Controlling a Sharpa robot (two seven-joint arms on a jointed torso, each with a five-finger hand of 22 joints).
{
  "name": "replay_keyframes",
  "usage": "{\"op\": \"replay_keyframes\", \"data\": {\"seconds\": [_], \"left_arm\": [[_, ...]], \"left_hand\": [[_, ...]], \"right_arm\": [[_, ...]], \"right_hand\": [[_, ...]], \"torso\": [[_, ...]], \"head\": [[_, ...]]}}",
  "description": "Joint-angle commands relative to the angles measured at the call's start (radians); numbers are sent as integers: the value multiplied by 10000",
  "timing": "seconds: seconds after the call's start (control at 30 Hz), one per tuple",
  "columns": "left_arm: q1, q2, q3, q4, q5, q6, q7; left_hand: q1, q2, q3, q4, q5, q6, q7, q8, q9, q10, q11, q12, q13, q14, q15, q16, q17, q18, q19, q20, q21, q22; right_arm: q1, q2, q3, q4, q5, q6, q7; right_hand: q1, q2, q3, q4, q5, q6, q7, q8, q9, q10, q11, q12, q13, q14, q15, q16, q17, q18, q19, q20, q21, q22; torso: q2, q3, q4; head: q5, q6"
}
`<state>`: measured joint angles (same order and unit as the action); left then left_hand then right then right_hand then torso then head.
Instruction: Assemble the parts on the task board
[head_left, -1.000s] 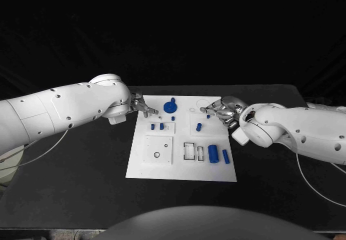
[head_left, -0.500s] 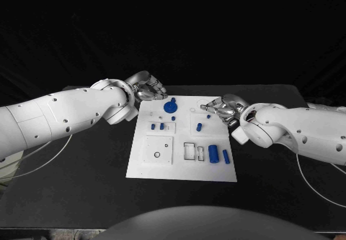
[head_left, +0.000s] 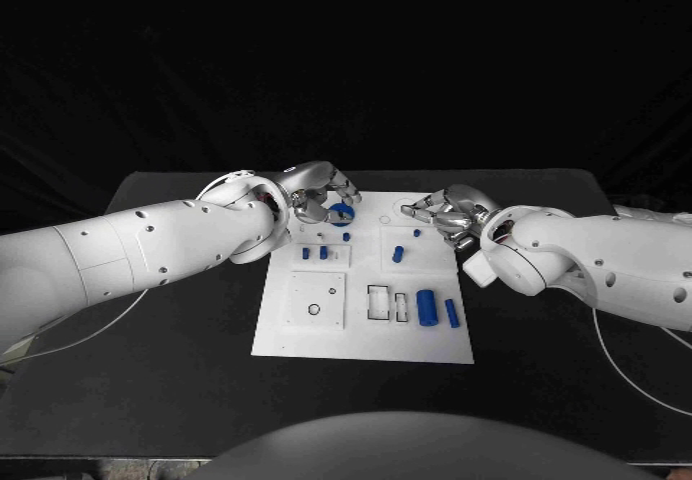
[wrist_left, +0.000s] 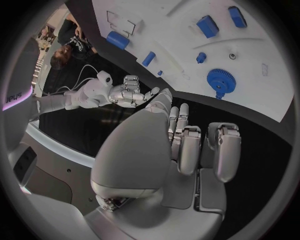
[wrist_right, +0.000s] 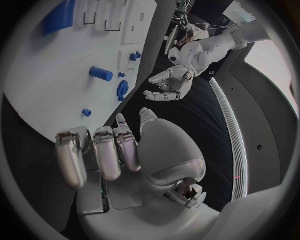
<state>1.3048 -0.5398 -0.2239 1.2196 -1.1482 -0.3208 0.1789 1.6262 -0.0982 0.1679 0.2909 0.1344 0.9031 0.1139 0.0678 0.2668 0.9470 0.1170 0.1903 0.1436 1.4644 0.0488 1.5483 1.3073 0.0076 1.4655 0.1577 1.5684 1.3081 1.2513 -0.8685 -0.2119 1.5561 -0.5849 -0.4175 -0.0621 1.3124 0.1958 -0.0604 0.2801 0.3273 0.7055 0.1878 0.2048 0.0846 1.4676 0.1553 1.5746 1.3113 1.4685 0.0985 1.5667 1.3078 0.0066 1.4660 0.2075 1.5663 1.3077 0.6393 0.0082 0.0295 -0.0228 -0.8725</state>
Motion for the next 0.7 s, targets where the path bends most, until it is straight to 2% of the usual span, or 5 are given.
{"op": "replay_keyframes", "data": {"seconds": [0.03, 0.3, 0.5, 0.7], "left_arm": [[-50, 140, 3, -96, -2213, 531, 209], [-102, 389, 4, -308, -3176, 966, -161], [-108, 487, 5, -461, -3410, 1230, -478], [-109, 588, 5, -624, -3485, 1454, -627]], "left_hand": [[160, 13, 145, -7, -295, 246, -48, 0, -162, 291, -11, -123, -270, 966, -8, 82, 2374, -76, 1053, -44, 24, 2627], [250, 97, 538, 10, -665, 947, -99, 82, -441, 1092, -129, -385, -794, 1064, -93, 225, 2635, -76, 1053, -105, 24, 2627], [288, 51, 660, 4, -750, 1197, -99, 105, -518, 1243, -168, -549, -830, 1064, -123, 225, 2635, -76, 1053, -138, 24, 2627], [429, -45, 788, -13, -765, 1306, -61, 65, -613, 1287, -296, -733, -834, 1064, -217, 225, 2635, -76, 1053, -182, 24, 2627]], "right_arm": [[-9, -9, -1, 25, 16, 22, 131], [-9, -17, -1, 43, 16, 44, 66], [-9, -15, -1, 43, 15, 46, 52], [-9, -19, -1, 48, 15, 32, 53]], "right_hand": [[84, -23, 14, -70, 61, -46, 444, 53, 7, 1032, 65, -38, 2595, 1023, 62, 41, 2630, -66, 1048, 55, 45, 2631], [87, -20, 15, -69, 62, -48, 444, 54, 7, 1032, 65, -38, 2595, 1023, 61, 41, 2630, -66, 1048, 55, 45, 2631], [89, -18, 16, -68, 63, -49, 444, 55, 6, 1032, 64, -38, 2595, 1023, 61, 41, 2630, -66, 1048, 55, 45, 2631], [89, -18, 15, -66, 63, -52, 445, 55, 5, 1032, 64, -38, 2595, 1023, 60, 41, 2630, -66, 1048, 55, 45, 2631]], "torso": [[5, 6, -16], [-1, 6, -12], [-5, 5, 1], [-3, 3, 0]], "head": [[-3, -1], [-34, -1], [-46, -1], [-48, -1]]}}
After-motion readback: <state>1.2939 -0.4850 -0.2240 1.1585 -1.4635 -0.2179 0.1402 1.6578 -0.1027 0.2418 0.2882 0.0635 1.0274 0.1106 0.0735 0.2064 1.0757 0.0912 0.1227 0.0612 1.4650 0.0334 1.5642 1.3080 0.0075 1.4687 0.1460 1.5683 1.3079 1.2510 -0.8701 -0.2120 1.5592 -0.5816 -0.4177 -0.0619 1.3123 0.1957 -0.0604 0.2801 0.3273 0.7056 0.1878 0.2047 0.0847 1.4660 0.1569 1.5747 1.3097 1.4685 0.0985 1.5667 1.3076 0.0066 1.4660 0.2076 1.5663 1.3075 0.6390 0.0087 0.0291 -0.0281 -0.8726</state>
